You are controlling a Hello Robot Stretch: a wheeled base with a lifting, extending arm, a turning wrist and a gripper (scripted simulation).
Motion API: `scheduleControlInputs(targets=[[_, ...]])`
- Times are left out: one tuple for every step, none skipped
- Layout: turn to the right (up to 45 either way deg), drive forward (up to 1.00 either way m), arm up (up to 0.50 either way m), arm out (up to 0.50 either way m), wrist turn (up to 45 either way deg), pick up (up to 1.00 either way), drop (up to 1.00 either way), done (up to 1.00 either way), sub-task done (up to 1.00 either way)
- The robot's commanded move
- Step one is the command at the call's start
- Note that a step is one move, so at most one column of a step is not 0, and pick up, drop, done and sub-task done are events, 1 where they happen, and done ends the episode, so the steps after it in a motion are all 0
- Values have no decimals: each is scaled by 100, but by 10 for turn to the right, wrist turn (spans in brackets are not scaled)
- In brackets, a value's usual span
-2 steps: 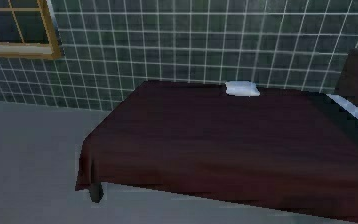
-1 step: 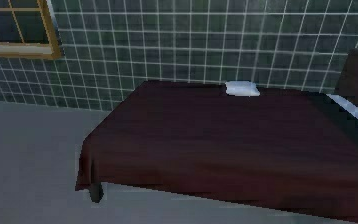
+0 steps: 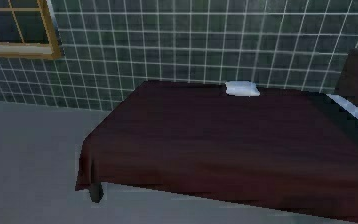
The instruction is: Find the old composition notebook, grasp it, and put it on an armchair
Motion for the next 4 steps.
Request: scheduleControlInputs(targets=[[0,0,0,-8,0,0,0,0,0],[0,0,36,0,0,0,0,0,0],[0,0,0,0,-450,0,0,0,0],[0,0,0,0,-450,0,0,0,0]])
